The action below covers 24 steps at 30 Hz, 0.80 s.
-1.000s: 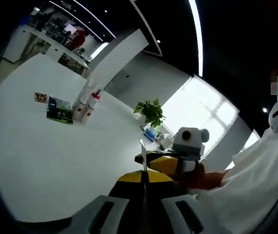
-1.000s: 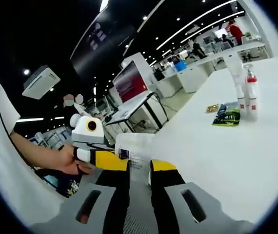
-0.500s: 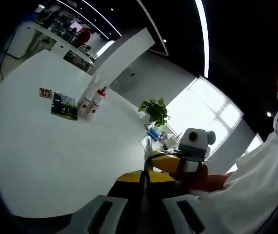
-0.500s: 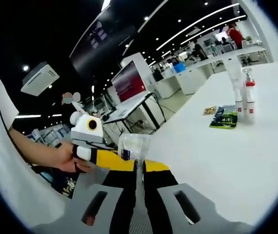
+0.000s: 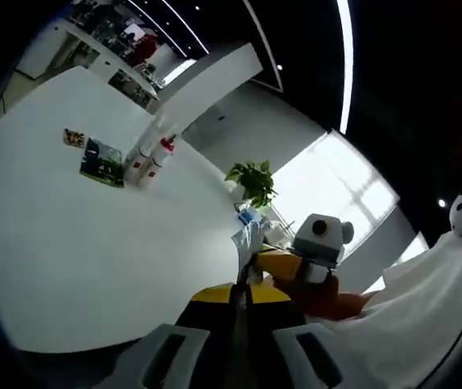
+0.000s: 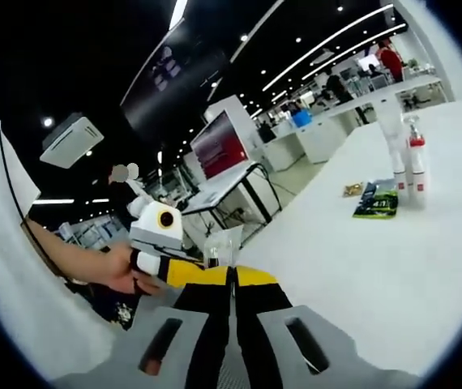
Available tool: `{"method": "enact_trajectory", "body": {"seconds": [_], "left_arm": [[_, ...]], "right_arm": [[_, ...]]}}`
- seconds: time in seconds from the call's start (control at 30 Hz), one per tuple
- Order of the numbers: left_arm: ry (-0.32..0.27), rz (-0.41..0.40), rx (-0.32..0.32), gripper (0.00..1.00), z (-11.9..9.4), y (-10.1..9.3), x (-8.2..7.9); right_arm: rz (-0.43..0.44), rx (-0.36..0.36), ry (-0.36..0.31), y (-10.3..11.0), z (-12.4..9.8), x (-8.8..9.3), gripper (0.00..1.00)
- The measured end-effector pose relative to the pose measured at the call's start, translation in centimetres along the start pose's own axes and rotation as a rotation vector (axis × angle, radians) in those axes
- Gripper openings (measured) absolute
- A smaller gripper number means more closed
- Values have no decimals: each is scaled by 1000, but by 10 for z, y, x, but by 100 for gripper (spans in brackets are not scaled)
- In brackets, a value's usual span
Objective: Arrange the skincare products in the storage area until every visible bottle or jar stands upright without overlapping.
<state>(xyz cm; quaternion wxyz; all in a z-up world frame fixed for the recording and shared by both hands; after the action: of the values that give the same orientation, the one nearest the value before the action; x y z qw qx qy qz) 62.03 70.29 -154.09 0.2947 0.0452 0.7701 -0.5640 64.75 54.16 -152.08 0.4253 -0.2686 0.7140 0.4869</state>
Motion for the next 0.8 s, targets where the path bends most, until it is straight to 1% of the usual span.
{"method": "enact_trajectory", "body": {"seconds": [0.03,0.17,0.23,0.33,0.53,0.67,0.8], "left_arm": [[14,-3,-2,4,1,0,2],[25,5,2,3,1,-2,3],[28,14,23,2,-1,-1,3],[19,-4,38,1,-4,-1,2],[-6,-32,48,1,-7,1,-1],[-19,-44,49,1,-9,3,-2],[-46,-60,59,1,-11,3,-5]], "right_arm": [[4,-3,-3,0,0,0,0],[3,0,0,1,-1,1,0],[4,10,5,0,0,1,0],[7,8,4,0,0,1,0],[-8,17,8,0,1,2,1],[-17,32,25,0,3,5,1],[-25,37,32,0,4,5,1]]}}
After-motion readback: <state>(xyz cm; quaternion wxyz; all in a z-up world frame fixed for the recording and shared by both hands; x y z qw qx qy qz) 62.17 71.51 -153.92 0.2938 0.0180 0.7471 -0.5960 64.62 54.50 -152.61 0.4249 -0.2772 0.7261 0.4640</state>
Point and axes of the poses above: the point that each gripper's makers call its tool centre point, and the gripper's own axes: z roughly forward along the fingers, y roughly to its left, x roughly out of its underside, the point moved 8 cm from there along -z, roughly backward along the fingers, and after that the axes turned 4 degrees about -z, right-handed, at the moved point
